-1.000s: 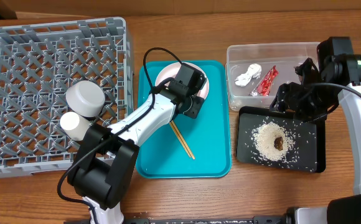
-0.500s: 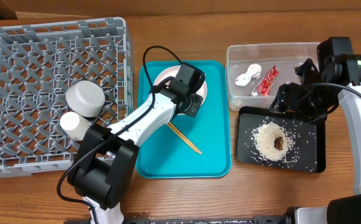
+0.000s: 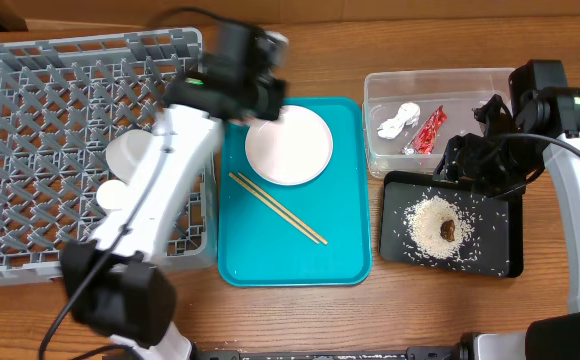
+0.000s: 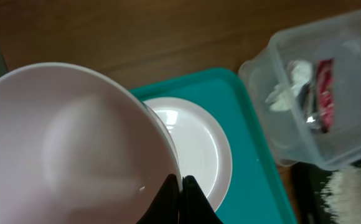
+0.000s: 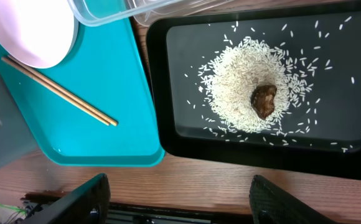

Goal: Sort waste into correct bins and load items into the dishwasher
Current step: 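Carry the pink bowl to the dish rack and set it down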

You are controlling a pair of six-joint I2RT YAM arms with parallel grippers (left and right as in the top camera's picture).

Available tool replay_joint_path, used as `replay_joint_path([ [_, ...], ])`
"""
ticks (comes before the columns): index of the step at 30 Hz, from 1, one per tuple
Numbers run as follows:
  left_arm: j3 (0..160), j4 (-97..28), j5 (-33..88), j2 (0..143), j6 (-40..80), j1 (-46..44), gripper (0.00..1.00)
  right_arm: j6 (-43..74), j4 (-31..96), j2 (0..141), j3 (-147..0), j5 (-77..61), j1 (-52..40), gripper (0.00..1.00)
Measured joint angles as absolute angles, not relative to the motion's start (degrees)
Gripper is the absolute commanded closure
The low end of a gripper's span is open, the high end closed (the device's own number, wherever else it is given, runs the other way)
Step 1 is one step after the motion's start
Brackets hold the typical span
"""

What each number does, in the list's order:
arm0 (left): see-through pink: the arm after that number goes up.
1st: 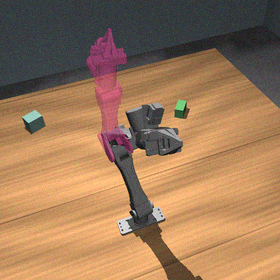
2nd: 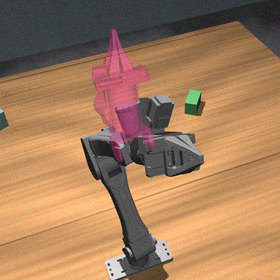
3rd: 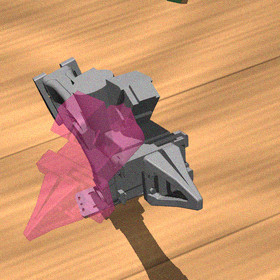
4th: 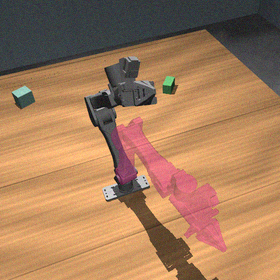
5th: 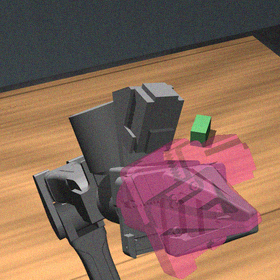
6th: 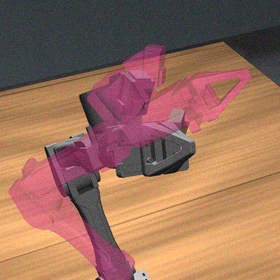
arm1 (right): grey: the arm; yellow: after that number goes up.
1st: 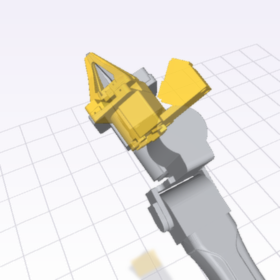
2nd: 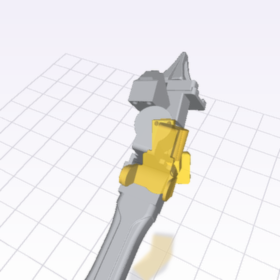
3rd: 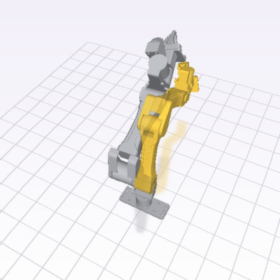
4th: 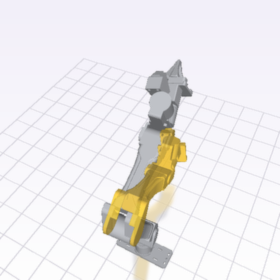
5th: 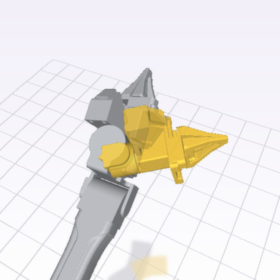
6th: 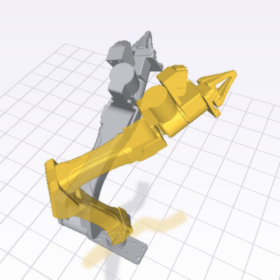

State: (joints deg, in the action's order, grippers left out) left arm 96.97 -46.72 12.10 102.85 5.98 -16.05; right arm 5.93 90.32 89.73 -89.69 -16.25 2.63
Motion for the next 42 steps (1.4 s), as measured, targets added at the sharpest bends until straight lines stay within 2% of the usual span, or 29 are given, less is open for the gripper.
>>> replay_joint_path([
  [7,97.7,-46.7,37.1,102.0,1.0,3.7,0.96,6.0,90.7,89.7,-89.7,-16.3,2.6,0.27],
  [11,97.7,-46.1,50.4,104.2,-1.9,11.2,0.96,6.0,91.1,89.7,-89.7,-16.3,2.6,0.27],
  [18,97.7,-43.2,66.8,114.1,-4.6,17.4,0.96,5.9,91.3,89.7,-89.7,-16.3,2.6,0.27],
  [28,97.7,-40.3,77.9,122.3,-4.9,25.6,0.96,6.0,92.2,89.7,-89.7,-16.3,2.6,0.27],
  [29,97.7,-40.3,78.2,122.6,-4.9,26.3,0.93,6.0,92.2,89.7,-89.7,-16.3,2.6,0.27],
  [30,97.7,-40.3,78.5,122.9,-4.9,27.1,0.86,6.0,92.2,89.7,-89.7,-16.3,2.6,0.27],
  [31,97.7,-40.3,78.5,123.2,-4.9,27.7,0.73,6.0,92.2,89.7,-89.7,-16.3,2.6,0.27],
  [32,97.7,-40.4,78.5,123.5,-4.9,28.4,0.46,6.0,92.2,89.7,-89.7,-16.3,2.6,0.27],
  [33,97.7,-40.4,78.5,123.7,-5.0,29.2,0.23,6.0,92.2,89.7,-89.7,-16.3,2.6,0.27],
  [35,97.7,-40.5,78.5,124.0,-5.0,30.7,0.02,6.0,92.2,89.7,-89.7,-16.3,2.6,0.27],
  [42,97.7,-42.3,78.5,124.1,-2.9,36.2,0.0,6.0,92.5,89.7,-89.7,-16.3,2.6,0.27],
])
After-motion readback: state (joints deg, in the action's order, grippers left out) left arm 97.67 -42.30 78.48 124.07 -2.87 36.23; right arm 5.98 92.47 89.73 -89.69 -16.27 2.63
